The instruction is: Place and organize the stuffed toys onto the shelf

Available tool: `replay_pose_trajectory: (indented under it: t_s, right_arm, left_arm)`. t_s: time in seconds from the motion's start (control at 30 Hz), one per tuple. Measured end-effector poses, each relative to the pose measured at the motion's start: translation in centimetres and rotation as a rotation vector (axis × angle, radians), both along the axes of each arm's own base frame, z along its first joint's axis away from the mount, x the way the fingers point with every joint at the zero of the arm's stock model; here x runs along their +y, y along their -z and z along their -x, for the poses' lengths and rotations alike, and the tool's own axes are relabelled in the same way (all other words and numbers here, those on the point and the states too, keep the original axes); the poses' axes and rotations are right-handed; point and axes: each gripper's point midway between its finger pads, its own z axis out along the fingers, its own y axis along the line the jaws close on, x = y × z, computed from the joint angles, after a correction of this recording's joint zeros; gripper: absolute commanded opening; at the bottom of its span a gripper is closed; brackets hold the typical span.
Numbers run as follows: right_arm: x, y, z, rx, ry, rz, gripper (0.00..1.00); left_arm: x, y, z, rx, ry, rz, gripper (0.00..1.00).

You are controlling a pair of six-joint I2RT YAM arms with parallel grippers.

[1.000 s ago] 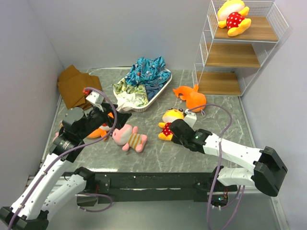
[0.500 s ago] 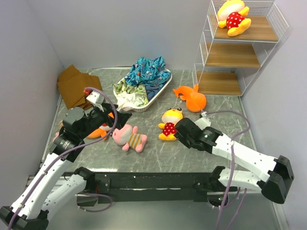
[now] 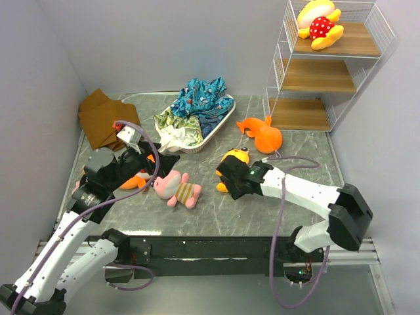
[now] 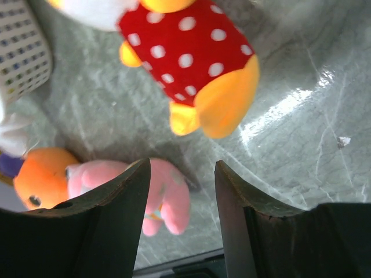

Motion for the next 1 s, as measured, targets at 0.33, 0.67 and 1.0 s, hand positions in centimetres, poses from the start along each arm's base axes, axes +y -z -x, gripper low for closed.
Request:
replay_pose_trajectory:
  t_s: [0.33,0.67,1.0]
  right_arm:
    - [-0.2,3.0,-0.9,0.058,0.133,0.068,0.59]
    - [-2.2,4.6,-1.5,0.024,0.189,0.172,0.58]
    - [-4.5,6.7,-1.1,-0.004,0.211,0.244,0.45]
  left_arm:
    - [0.1,-0.3,0.2,-0.01,0.0,0.003,0.96]
    - [0.1,-0.3,0.2,-0.011,0.001,0.002,0.96]
    - [0.1,-0.3,0.2,-0.014,0.001,-0.001,0.96]
